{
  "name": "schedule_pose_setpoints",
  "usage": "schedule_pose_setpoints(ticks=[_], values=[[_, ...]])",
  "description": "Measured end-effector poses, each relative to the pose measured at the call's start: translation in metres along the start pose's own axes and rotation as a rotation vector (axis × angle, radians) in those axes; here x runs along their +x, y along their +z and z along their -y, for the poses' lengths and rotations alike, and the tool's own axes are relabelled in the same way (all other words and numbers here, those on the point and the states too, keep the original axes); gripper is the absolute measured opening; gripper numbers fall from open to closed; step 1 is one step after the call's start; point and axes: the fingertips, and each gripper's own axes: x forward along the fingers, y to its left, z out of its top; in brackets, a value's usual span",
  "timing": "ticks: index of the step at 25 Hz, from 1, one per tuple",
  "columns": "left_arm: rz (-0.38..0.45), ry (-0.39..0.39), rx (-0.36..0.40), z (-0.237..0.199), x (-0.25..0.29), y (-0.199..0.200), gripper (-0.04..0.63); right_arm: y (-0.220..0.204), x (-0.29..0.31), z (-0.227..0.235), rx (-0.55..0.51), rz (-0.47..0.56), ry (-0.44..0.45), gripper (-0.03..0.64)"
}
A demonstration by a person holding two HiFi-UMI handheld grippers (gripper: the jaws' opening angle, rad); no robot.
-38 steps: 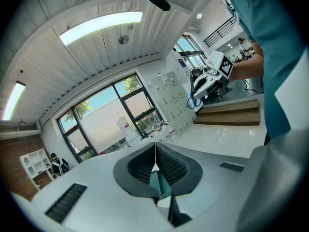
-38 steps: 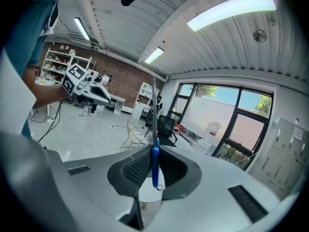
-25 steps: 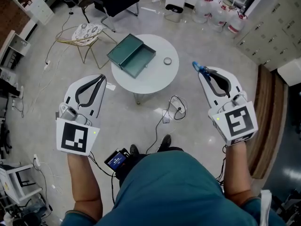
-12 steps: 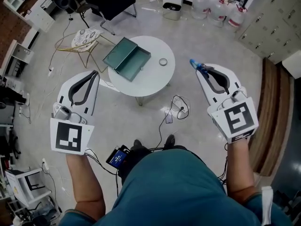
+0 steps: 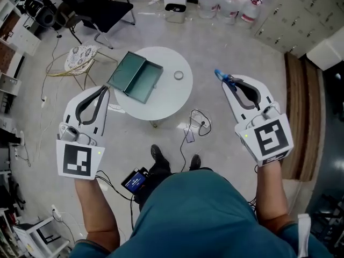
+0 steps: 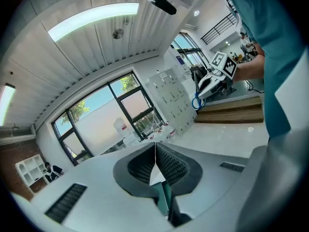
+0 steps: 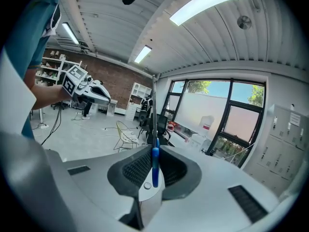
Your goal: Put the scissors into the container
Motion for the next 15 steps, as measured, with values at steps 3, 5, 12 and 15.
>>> schedule_pose_setpoints(ticks=[3, 5, 12, 15], values=[[0.033, -0.039, 0.009, -0.03, 0.006, -0.015, 0.021, 0.017, 0.02, -0.01, -0.002, -0.028, -0.039, 0.062], [0.052, -0.061, 0.007, -0.047, 0.007, -0.026, 0.021, 0.026, 0.034, -0.017, -0.001, -0.044, -0.067, 0.063], [0.096, -0.117, 0.005, -0.101, 0.011, -0.065, 0.021, 0.057, 0.075, -0.049, -0.012, -0.079, -0.126, 0.063], [0.118, -0.137, 0.007, -0.119, 0.013, -0.075, 0.021, 0.065, 0.086, -0.056, -0.01, -0.097, -0.158, 0.061]])
